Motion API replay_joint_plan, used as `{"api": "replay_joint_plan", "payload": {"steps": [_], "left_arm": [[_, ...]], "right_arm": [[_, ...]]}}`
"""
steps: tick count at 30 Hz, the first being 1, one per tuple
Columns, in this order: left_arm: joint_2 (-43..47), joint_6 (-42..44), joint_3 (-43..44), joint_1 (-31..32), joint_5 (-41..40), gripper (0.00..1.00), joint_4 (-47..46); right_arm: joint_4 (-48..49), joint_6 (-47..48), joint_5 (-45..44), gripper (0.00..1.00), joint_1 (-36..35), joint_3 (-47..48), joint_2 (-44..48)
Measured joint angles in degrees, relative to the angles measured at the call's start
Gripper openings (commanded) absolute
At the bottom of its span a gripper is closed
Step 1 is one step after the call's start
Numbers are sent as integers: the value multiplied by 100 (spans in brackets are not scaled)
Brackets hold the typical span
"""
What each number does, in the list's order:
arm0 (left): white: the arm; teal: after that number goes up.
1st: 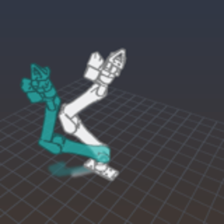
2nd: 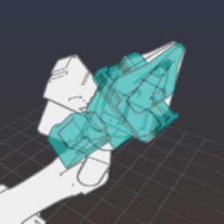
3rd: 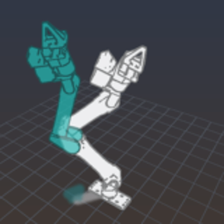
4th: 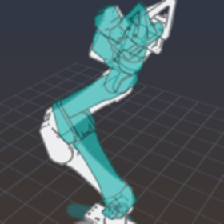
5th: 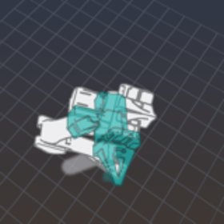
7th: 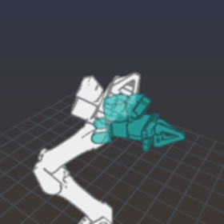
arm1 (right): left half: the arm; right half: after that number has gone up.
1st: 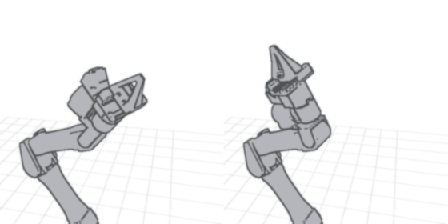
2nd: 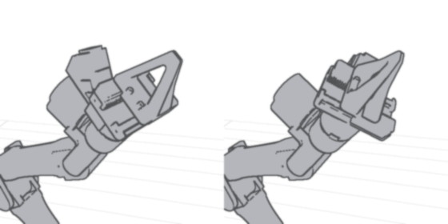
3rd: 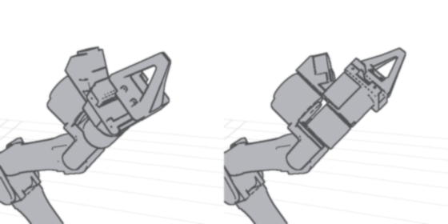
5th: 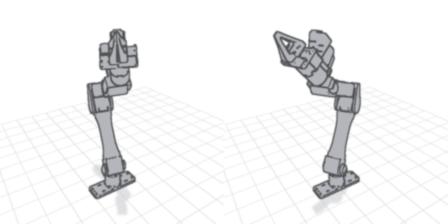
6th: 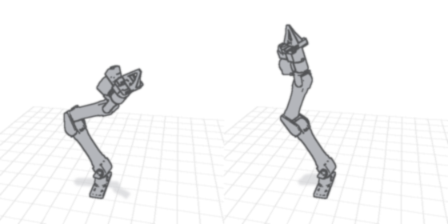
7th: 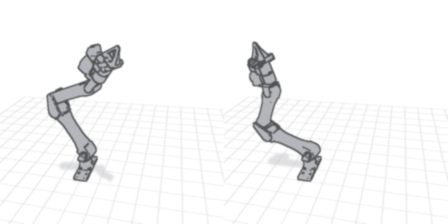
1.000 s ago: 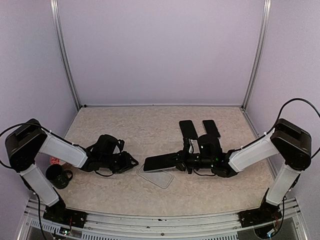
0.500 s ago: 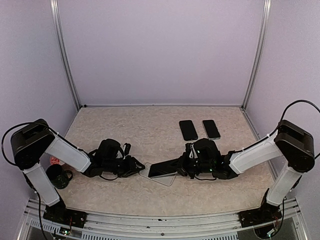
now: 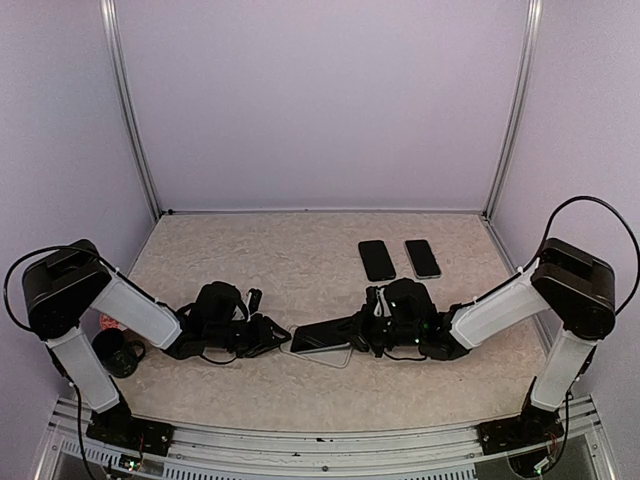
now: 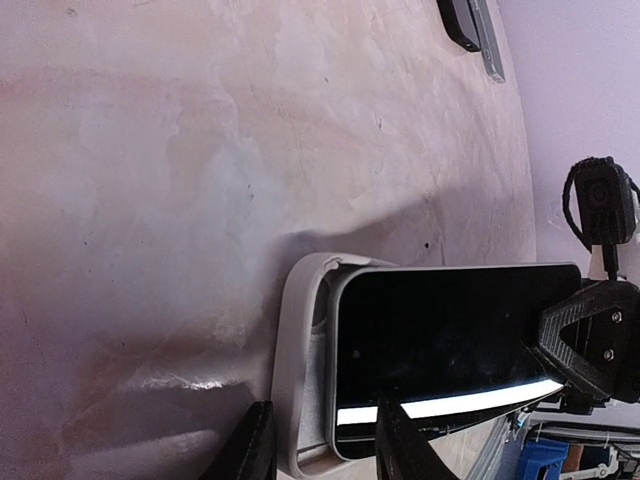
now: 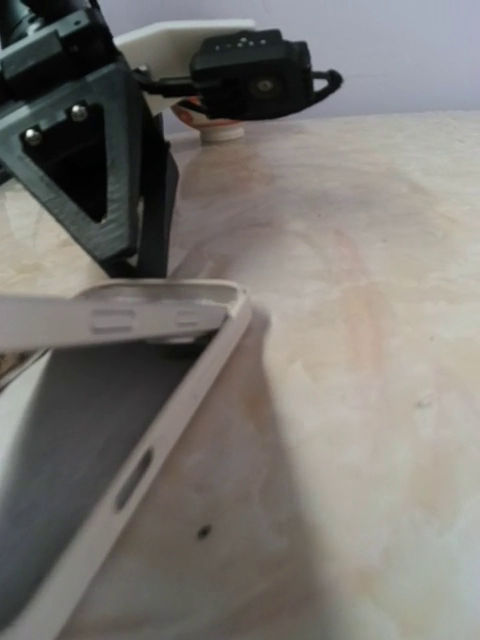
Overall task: Put the phone into the phone case
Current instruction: Install the phone on the phone case.
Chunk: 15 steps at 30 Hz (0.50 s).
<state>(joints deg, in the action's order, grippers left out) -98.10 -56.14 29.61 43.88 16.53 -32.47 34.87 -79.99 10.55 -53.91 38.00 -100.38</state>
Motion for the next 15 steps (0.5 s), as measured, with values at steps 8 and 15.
{"api": "replay_joint_plan", "payload": {"steps": [8, 15], "left_arm": [[-46, -26, -13, -7, -2, 35, -111], [-55, -46, -13, 15, -4, 35, -133]], "right_arm": [[535, 55, 223, 0, 61, 94, -409], [953, -74, 295, 0, 85, 46, -621]]}}
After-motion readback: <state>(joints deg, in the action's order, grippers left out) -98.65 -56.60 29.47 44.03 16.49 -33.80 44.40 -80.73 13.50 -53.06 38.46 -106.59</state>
